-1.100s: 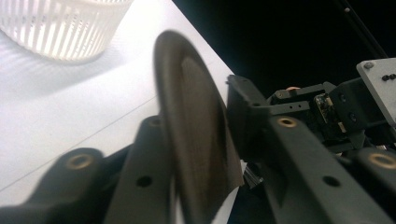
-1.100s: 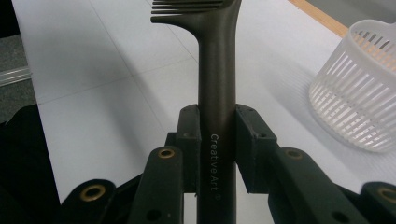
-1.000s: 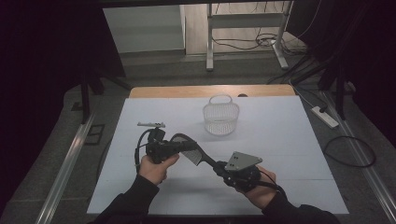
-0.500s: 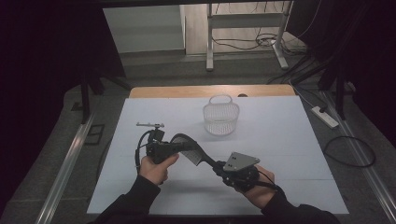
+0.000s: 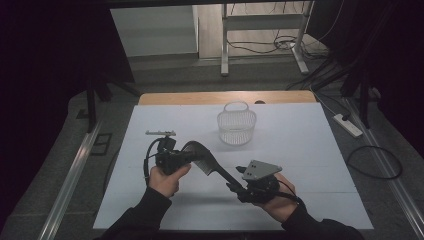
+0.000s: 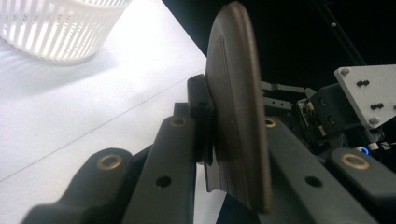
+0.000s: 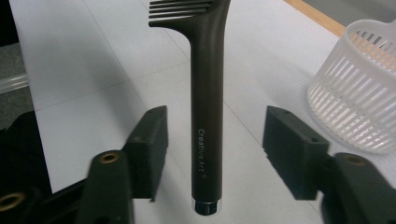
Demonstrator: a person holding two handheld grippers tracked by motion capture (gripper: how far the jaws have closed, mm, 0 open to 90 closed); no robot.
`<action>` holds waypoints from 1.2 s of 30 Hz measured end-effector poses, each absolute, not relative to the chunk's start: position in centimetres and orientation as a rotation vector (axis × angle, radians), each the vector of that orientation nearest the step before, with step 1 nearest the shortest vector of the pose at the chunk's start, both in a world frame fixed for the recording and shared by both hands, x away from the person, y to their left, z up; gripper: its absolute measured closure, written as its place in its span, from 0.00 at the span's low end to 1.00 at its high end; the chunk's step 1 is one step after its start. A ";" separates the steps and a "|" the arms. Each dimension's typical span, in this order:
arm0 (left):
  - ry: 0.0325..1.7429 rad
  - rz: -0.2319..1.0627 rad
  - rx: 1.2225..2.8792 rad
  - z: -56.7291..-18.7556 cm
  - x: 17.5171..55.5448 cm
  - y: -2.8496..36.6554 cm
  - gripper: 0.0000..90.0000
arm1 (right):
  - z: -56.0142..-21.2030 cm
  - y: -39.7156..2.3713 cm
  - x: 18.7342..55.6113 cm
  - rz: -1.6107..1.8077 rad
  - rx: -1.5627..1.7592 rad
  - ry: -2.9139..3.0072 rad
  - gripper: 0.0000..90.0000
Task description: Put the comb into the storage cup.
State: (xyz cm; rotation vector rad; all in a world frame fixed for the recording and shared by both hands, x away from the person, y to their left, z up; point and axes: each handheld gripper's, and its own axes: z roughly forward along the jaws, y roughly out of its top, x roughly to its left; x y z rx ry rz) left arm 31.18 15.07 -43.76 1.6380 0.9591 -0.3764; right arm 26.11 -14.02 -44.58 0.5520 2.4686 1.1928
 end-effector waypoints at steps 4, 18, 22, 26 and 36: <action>0.956 -0.363 1.645 -43.6 31.2 15.1 0.94 | -44.3 -14.3 26.2 1.211 0.566 2.474 0.35; 0.953 -0.282 1.698 -42.9 31.7 15.3 0.94 | -43.9 -15.9 27.2 1.265 0.653 2.565 0.14; 0.950 -0.253 1.715 -42.6 31.9 15.3 0.94 | -44.0 -16.3 27.5 1.252 0.678 2.612 0.08; 0.952 -0.224 1.726 -42.3 32.2 15.4 0.94 | -44.0 -16.9 27.5 1.261 0.670 2.616 0.03; 0.947 -0.164 1.736 -41.2 33.2 15.5 0.94 | -44.2 -18.4 27.6 1.225 0.666 2.621 0.00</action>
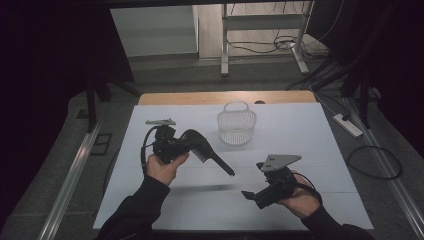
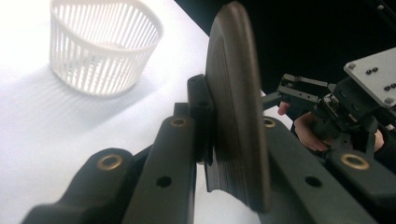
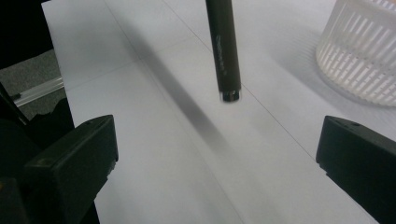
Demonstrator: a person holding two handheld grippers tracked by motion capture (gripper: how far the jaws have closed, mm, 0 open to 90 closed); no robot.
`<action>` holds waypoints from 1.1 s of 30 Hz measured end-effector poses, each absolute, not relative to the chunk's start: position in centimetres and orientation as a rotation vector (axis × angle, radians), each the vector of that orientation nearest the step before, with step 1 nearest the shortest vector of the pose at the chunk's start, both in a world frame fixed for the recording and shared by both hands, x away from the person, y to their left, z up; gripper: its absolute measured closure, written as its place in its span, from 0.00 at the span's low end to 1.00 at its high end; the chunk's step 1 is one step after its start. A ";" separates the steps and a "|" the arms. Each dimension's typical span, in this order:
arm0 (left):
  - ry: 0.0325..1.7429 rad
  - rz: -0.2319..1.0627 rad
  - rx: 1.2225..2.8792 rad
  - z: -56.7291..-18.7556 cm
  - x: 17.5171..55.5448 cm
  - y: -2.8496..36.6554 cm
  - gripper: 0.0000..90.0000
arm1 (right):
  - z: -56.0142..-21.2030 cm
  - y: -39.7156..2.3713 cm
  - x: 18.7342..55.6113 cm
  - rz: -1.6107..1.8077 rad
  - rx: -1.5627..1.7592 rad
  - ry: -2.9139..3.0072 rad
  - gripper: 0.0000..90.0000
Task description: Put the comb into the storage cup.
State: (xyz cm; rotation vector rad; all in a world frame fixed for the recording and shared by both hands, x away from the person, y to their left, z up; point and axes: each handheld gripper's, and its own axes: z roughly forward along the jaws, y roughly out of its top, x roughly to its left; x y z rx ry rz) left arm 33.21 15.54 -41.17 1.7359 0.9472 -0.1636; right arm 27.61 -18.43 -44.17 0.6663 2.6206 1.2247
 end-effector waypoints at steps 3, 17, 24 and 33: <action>0.945 -0.151 1.733 -40.8 33.5 15.7 0.94 | -44.2 -19.0 27.6 1.206 0.665 2.629 0.00; 0.953 -0.127 1.716 -39.9 34.9 16.1 0.94 | -44.8 -21.3 27.0 1.164 0.782 2.646 0.00; 0.958 -0.114 1.714 -39.5 35.6 16.4 0.94 | -45.0 -22.5 26.6 1.145 0.852 2.625 0.00; 0.969 -0.097 1.702 -38.9 36.5 16.7 0.94 | -45.1 -24.3 25.9 1.115 0.907 2.595 0.00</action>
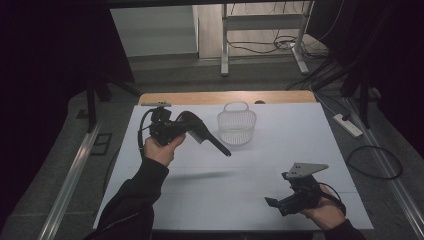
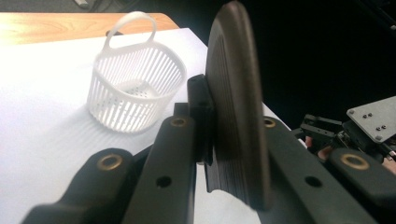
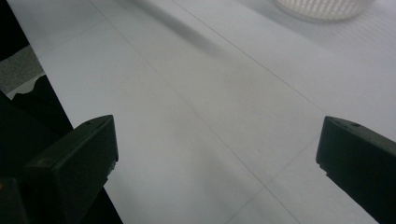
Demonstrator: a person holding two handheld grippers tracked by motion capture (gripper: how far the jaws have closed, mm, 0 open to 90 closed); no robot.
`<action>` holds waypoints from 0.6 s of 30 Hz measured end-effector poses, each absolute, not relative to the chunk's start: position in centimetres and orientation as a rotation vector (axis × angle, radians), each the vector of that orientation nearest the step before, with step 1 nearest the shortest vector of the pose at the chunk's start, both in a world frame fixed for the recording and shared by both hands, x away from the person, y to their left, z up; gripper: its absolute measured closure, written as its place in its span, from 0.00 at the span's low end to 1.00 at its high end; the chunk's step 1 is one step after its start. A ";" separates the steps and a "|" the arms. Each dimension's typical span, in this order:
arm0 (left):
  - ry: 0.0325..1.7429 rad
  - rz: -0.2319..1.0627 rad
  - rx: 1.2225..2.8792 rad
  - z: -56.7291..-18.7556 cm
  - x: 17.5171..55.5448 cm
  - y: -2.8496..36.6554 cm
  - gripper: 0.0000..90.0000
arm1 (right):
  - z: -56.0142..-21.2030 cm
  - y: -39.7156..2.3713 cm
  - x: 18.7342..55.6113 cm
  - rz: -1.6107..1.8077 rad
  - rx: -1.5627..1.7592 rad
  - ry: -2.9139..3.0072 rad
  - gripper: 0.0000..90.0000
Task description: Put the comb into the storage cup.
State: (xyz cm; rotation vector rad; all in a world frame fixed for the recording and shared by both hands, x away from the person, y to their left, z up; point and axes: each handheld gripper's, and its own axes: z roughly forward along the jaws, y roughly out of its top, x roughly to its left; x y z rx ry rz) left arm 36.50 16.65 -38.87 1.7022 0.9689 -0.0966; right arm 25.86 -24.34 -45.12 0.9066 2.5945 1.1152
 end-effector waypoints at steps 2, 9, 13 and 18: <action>0.971 -0.094 1.699 -38.7 36.7 16.7 0.94 | -45.1 -24.8 25.7 1.108 0.920 2.586 0.00; 0.986 -0.076 1.687 -38.1 37.4 16.9 0.94 | -44.9 -26.1 25.0 1.080 0.973 2.557 0.00; 0.992 -0.072 1.681 -37.8 37.9 16.9 0.94 | -44.9 -26.8 24.5 1.076 1.018 2.529 0.00; 0.990 -0.061 1.674 -37.2 38.4 16.9 0.94 | -44.5 -27.7 24.2 1.100 1.081 2.472 0.00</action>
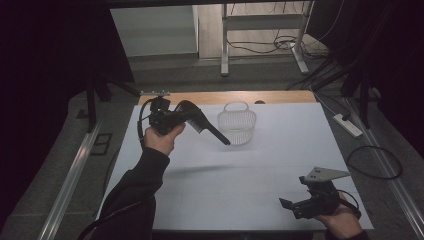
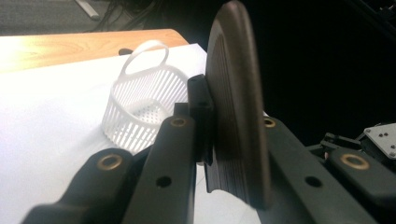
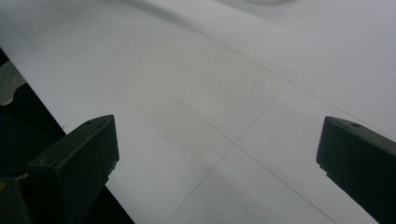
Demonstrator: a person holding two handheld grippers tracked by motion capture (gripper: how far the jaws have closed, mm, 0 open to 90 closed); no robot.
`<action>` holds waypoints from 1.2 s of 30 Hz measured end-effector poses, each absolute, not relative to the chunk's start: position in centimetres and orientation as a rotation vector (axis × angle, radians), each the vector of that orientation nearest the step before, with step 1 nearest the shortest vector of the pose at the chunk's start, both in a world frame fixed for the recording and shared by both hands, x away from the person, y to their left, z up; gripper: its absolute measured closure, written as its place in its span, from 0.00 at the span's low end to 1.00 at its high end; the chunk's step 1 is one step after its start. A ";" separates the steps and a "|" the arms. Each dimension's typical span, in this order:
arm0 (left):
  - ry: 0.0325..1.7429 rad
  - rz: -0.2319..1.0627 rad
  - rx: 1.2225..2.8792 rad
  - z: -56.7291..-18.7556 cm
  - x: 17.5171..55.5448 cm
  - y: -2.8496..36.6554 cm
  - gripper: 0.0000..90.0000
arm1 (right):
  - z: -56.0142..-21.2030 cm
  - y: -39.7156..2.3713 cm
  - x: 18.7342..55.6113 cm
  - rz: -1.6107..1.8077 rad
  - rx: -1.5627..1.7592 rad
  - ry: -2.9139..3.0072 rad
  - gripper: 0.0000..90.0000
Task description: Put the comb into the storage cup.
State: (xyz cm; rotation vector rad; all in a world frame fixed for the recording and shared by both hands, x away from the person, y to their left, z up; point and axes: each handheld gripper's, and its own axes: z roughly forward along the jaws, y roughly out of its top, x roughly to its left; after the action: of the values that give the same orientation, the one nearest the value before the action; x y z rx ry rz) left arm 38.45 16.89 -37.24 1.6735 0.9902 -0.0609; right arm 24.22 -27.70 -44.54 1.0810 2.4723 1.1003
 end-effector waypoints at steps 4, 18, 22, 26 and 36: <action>0.992 -0.053 1.671 -36.8 38.7 16.9 0.94 | -44.3 -28.4 24.0 1.076 1.118 2.447 0.00; 1.008 -0.029 1.665 -35.9 40.0 16.6 0.94 | -44.0 -30.2 22.8 0.997 1.207 2.402 0.00; 1.013 -0.025 1.667 -35.9 40.6 16.4 0.94 | -44.0 -30.3 22.8 1.003 1.211 2.404 0.00; 1.021 -0.015 1.663 -36.0 41.1 16.2 0.94 | -44.0 -30.1 22.8 0.984 1.200 2.415 0.00; 1.028 0.008 1.659 -36.2 42.5 15.1 0.94 | -44.0 -30.1 22.8 0.984 1.191 2.415 0.00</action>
State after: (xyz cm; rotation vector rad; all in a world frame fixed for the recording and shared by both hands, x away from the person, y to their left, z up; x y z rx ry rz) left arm 42.55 15.12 -36.24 1.6588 1.0279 0.0078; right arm 22.75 -30.08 -44.00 1.1909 2.4153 0.9841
